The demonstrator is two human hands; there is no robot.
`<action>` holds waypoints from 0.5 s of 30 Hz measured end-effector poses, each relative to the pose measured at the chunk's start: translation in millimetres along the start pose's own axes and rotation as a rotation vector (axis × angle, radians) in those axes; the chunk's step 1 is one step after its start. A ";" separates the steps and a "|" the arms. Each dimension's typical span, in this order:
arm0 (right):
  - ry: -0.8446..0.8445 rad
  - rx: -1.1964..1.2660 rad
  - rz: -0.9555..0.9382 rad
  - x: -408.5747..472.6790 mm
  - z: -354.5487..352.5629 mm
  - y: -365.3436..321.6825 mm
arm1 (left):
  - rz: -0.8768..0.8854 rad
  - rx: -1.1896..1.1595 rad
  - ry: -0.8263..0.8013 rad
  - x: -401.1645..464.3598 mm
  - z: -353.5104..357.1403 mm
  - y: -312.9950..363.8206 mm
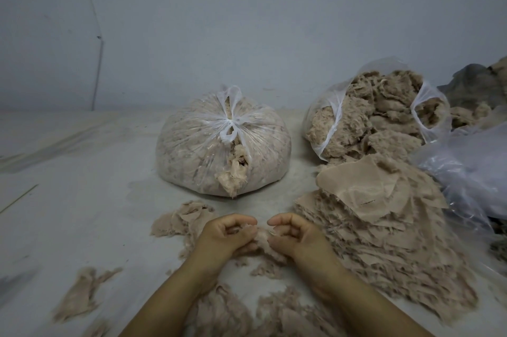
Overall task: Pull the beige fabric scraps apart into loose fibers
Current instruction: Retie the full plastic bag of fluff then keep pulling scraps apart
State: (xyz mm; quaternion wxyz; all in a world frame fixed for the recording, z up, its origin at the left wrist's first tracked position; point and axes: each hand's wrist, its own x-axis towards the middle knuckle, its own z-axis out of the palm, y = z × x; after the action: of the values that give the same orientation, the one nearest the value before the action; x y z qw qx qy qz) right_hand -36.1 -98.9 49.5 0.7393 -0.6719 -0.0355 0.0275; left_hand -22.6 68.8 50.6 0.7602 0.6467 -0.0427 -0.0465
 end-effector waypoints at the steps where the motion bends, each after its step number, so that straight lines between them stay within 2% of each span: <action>1: -0.001 -0.034 -0.006 -0.4 0.1 0.3 | 0.005 0.008 0.000 0.0 -0.3 -0.2; 6: 0.008 -0.224 -0.090 -1.8 2.9 1.8 | 0.078 0.168 -0.001 -2.0 -1.9 -0.5; 11: 0.116 -0.108 -0.049 1.4 2.7 1.6 | 0.030 0.124 -0.077 -3.3 -0.1 0.8; 15: 0.063 -0.129 -0.054 -0.9 4.6 -0.8 | -0.014 0.196 -0.153 -4.2 0.1 1.7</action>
State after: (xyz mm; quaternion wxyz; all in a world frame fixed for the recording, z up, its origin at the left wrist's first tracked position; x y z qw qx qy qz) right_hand -37.4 -94.4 50.7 0.6958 -0.7173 -0.0321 -0.0161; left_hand -26.8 69.5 52.3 0.6874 0.7128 -0.1004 -0.0963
